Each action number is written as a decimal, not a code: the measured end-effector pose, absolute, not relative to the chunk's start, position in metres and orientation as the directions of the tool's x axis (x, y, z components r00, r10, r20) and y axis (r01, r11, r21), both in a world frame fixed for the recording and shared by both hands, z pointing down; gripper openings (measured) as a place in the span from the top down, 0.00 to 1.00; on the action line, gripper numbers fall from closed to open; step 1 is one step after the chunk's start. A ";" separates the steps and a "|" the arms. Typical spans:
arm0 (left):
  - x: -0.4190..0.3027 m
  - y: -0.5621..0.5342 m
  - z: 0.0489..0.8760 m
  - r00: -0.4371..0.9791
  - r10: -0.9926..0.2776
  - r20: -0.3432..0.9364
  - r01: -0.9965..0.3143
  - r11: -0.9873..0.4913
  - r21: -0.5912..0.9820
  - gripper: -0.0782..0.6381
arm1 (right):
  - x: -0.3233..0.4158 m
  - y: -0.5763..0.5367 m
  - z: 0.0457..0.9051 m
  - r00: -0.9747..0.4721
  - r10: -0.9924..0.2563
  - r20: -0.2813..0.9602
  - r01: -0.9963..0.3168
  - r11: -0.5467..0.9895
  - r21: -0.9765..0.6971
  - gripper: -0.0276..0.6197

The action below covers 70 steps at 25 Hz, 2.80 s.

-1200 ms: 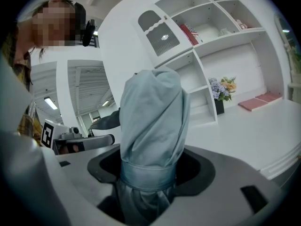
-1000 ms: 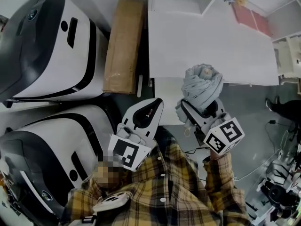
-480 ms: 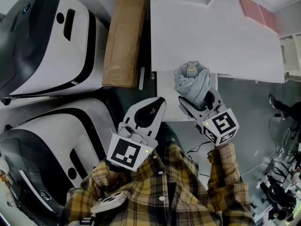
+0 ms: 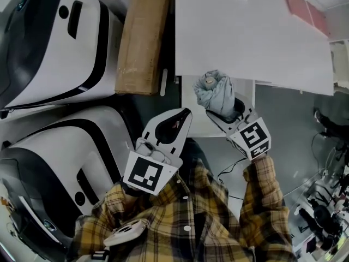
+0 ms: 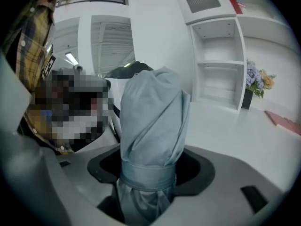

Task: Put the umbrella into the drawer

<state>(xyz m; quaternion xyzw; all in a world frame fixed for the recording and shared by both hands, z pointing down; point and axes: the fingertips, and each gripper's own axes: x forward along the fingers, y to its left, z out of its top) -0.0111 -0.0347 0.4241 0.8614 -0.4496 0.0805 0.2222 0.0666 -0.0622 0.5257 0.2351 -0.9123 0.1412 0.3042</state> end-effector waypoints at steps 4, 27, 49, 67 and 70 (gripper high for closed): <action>-0.011 -0.038 0.430 0.580 -0.739 0.344 -0.813 -0.494 0.308 0.85 | 0.067 -0.061 0.545 -0.682 -0.306 0.664 -0.463 0.884 -0.068 0.48; 0.006 -0.056 0.478 0.574 -0.717 0.394 -0.818 -0.490 0.301 0.86 | 0.089 -0.055 0.653 -0.519 -0.120 0.847 -0.301 0.952 -0.049 0.48; 0.045 -0.068 0.553 0.558 -0.649 0.517 -0.828 -0.474 0.299 0.85 | 0.107 -0.053 0.725 -0.399 0.002 0.917 -0.342 0.927 -0.151 0.48; 0.044 -0.060 0.583 0.539 -0.610 0.582 -0.841 -0.437 0.321 0.85 | 0.108 -0.036 0.765 -0.292 0.101 0.951 -0.348 0.915 -0.204 0.48; 0.042 -0.061 0.584 0.533 -0.614 0.582 -0.844 -0.434 0.316 0.85 | 0.107 -0.035 0.770 -0.268 0.094 0.959 -0.349 0.918 -0.188 0.48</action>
